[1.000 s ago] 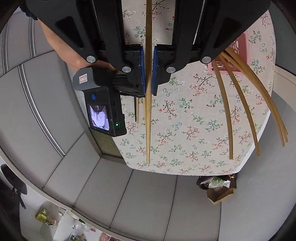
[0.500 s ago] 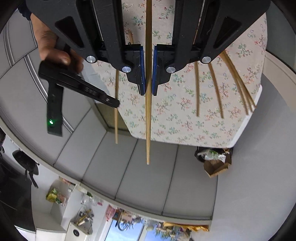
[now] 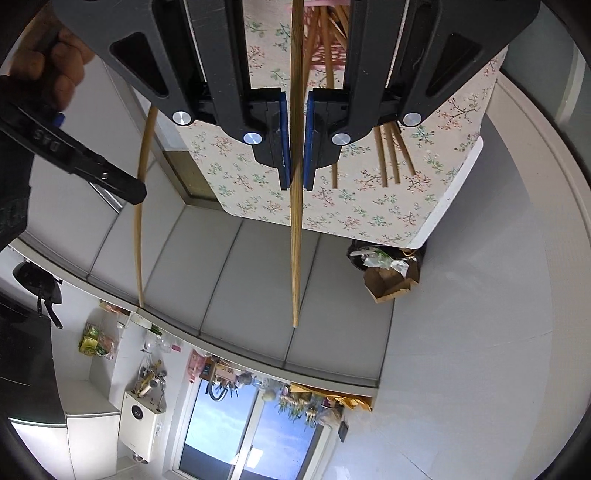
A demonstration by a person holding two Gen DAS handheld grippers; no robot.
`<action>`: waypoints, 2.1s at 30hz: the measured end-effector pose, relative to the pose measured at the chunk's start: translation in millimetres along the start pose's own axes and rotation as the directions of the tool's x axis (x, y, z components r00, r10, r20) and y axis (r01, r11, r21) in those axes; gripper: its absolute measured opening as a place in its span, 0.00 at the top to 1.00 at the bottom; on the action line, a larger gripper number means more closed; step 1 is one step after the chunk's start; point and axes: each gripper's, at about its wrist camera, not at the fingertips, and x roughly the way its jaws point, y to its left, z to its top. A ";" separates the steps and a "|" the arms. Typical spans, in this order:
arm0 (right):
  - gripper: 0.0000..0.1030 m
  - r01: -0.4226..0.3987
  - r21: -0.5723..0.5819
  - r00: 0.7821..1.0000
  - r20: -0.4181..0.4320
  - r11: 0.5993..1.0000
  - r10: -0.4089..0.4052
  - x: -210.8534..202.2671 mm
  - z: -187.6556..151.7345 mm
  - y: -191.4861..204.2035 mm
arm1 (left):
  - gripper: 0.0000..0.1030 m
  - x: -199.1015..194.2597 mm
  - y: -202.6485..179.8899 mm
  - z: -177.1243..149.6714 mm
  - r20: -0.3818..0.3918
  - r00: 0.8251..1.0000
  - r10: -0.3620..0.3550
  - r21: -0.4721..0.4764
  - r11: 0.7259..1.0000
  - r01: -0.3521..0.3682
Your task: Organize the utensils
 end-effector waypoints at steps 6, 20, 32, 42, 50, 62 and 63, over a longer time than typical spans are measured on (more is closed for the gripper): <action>0.93 0.002 -0.033 1.000 -0.016 0.999 -0.003 11.7 -9.5 16.2 | 0.94 8.8 10.3 -17.0 0.049 0.997 0.054 0.029 0.998 -0.056; 0.93 -0.005 -0.036 1.000 -0.025 0.999 0.004 20.3 -18.0 21.3 | 0.93 19.4 1.7 -43.8 -0.028 0.996 0.085 0.092 0.992 -0.082; 0.93 -0.014 -0.005 1.000 -0.017 1.000 0.014 34.3 -27.2 36.7 | 0.63 -26.2 20.1 -14.4 -0.214 0.958 0.192 0.029 0.981 -0.191; 0.92 -0.012 -0.007 0.998 0.061 1.000 0.012 57.4 -40.3 59.6 | 0.56 -28.9 46.6 -14.5 -0.261 0.948 0.183 -0.078 0.975 -0.210; 0.92 0.011 -0.040 1.000 0.000 0.999 -0.011 79.9 -58.3 67.5 | 0.55 -30.8 52.9 -16.6 -0.266 0.945 0.191 -0.072 0.973 -0.217; 0.92 0.046 -0.072 0.997 -0.063 0.996 -0.051 52.7 -44.9 54.5 | 0.55 -34.4 35.6 -11.9 -0.251 0.956 0.152 -0.062 0.983 -0.172; 0.92 0.057 -0.064 0.997 -0.054 0.996 -0.061 45.6 -38.9 48.9 | 0.55 -34.4 32.4 -11.9 -0.250 0.957 0.148 -0.060 0.984 -0.168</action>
